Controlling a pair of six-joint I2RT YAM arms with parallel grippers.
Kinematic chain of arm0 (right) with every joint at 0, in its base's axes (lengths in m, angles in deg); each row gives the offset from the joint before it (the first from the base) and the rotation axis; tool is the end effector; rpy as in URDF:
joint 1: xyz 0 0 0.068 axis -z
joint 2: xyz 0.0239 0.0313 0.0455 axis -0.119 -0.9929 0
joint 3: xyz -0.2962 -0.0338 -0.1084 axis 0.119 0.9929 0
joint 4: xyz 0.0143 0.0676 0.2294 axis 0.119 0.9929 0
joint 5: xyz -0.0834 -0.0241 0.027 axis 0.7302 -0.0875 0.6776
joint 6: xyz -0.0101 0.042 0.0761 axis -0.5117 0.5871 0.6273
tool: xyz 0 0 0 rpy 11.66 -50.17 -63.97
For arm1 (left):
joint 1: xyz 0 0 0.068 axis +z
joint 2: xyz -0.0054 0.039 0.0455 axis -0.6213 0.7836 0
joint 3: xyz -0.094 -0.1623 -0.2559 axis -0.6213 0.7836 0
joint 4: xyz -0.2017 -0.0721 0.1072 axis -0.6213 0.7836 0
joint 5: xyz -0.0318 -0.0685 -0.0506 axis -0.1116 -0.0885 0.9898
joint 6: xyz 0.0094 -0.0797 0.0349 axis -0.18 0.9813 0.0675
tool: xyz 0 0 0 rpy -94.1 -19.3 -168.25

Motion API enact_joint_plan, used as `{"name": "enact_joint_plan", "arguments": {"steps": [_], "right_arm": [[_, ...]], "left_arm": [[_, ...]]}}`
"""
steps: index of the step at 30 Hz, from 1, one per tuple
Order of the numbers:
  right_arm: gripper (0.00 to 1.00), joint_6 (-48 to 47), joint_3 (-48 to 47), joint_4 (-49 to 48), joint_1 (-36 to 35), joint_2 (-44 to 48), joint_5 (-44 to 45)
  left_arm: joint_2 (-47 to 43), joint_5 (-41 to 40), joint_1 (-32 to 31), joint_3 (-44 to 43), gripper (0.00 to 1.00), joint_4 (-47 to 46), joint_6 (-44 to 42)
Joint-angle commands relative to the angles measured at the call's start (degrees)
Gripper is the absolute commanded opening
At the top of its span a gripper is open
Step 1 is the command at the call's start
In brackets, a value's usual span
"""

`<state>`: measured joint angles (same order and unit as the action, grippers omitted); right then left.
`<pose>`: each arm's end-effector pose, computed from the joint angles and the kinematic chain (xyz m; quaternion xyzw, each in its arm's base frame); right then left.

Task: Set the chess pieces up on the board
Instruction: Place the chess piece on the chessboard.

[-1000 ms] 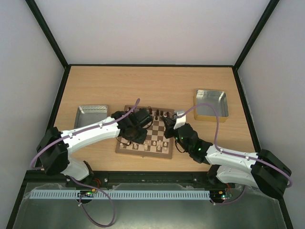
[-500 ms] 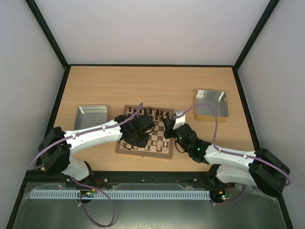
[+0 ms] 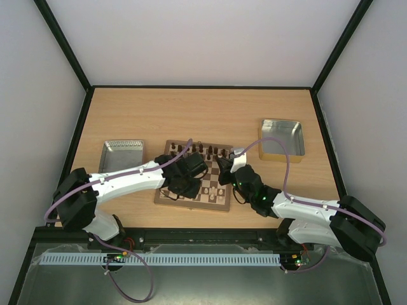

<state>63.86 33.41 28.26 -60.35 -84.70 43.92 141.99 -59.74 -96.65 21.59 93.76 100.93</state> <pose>0.1503 0.1752 0.2433 -0.1293 0.7740 0.3214 0.5301 0.1444 -0.2383 0.2355 0.1801 0.9667 -0.1457 0.1086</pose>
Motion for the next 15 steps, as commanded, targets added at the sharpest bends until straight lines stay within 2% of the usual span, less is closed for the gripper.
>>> {"name": "enact_joint_plan", "arguments": {"steps": [1,15], "right_arm": [[0.02,0.7,0.1,-0.6,0.1,-0.4,1.3],[0.02,0.8,-0.2,-1.0,0.1,-1.0,1.1]], "left_arm": [[0.2,1.1,-0.4,0.8,0.14,-1.1,-0.5],[1.8,-1.1,-0.4,1.4,0.15,2.0,-0.5]]}}
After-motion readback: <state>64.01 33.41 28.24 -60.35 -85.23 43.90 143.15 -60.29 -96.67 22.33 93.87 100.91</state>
